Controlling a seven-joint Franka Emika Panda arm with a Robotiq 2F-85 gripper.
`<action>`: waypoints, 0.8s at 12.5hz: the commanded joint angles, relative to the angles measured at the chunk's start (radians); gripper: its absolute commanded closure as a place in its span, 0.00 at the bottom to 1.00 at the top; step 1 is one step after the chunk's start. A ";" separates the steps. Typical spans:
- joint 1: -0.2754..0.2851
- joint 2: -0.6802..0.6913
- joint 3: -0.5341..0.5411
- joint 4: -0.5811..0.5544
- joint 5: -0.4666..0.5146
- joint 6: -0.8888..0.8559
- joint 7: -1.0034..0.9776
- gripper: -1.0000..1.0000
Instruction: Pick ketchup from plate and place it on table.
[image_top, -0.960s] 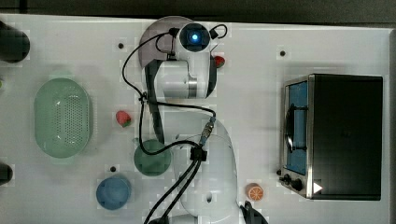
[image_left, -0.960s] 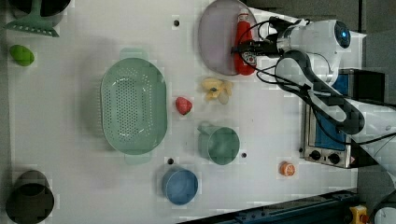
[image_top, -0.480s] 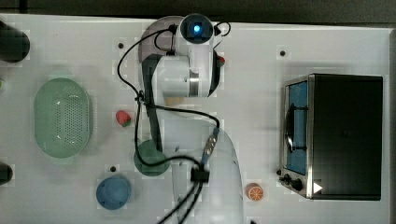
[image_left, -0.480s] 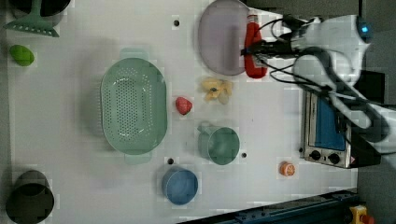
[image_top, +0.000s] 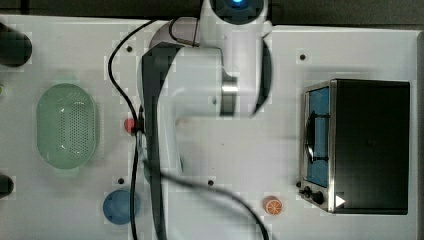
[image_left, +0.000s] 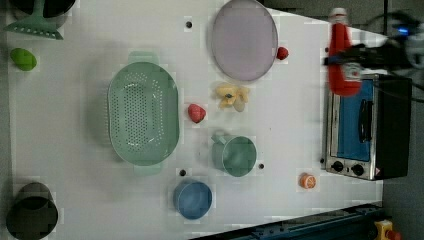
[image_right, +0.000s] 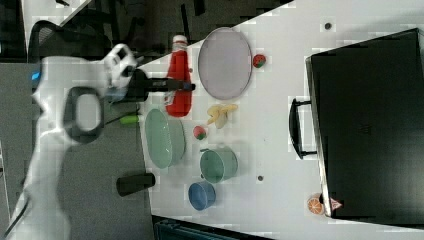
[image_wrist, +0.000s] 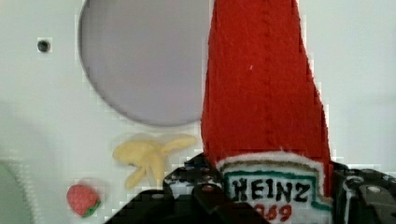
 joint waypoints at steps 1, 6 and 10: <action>-0.024 -0.076 -0.025 -0.122 0.009 -0.035 0.103 0.42; -0.024 -0.200 -0.041 -0.460 0.009 0.204 0.125 0.42; -0.023 -0.172 -0.039 -0.656 0.009 0.479 0.128 0.42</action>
